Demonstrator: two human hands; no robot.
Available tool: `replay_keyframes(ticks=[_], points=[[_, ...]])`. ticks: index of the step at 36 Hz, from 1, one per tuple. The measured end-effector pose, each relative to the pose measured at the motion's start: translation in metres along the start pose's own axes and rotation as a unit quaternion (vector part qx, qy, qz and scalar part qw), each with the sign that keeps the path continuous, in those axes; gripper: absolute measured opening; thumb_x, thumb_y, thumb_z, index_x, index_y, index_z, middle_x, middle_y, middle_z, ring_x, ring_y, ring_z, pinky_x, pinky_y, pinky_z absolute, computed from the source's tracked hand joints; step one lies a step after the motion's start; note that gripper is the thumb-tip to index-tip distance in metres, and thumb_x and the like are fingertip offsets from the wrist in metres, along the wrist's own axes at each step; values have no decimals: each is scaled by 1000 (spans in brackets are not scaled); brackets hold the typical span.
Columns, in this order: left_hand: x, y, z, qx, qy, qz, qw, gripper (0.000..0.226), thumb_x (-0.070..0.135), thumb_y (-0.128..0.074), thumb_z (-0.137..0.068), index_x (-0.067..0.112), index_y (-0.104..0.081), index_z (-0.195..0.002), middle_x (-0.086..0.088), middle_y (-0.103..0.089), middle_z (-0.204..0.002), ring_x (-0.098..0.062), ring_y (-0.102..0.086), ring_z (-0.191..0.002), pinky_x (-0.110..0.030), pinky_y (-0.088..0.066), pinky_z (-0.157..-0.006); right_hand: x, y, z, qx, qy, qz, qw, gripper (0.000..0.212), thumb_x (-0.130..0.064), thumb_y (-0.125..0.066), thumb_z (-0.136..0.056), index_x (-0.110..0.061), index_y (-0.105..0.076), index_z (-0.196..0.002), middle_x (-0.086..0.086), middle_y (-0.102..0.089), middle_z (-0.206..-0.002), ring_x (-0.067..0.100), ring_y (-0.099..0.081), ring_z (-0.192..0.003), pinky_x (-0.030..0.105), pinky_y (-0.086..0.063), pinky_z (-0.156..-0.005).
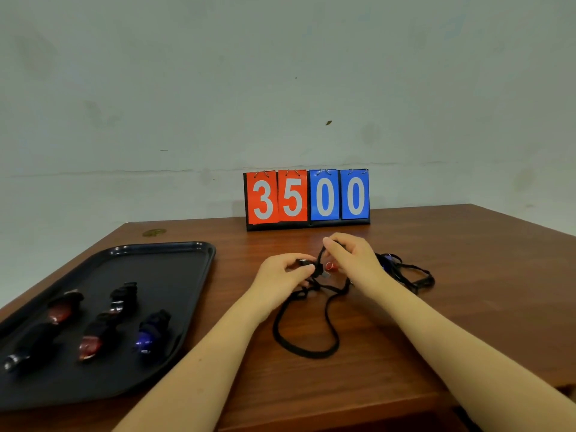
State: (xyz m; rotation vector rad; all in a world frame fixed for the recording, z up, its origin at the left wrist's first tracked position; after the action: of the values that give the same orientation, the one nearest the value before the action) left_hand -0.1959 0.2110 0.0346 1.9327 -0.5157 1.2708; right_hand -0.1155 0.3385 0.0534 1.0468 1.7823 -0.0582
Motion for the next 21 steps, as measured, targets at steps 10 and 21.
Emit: replay_keyframes(ticks=[10, 21], points=[[6, -3, 4, -10, 16, 232, 973, 24, 9, -59, -92, 13, -69, -113, -2, -73, -109, -13, -68, -102, -24, -54, -85, 6, 2, 0, -3, -43, -82, 996, 30, -25, -50, -99, -8, -66, -80, -4, -54, -61, 1, -44, -48, 13, -35, -49], [3, 4, 1, 26, 37, 438, 898, 23, 5, -55, -93, 3, -64, -114, -13, -73, -106, -20, -69, -96, -26, -55, -79, -1, -21, 6, -66, 37, 69, 995, 25, -24, -47, -100, -27, -66, -84, -12, -61, -71, -7, -56, -68, 12, -43, -66]])
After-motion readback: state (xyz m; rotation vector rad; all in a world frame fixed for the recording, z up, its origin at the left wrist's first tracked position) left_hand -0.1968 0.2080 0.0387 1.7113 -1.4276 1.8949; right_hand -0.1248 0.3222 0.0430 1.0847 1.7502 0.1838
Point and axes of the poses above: each hand's wrist, its own z-axis away from the middle knuckle, its own y-axis out of the back of the hand, x = y × z, the point moved 6 cm from there along -z, towards the middle knuckle
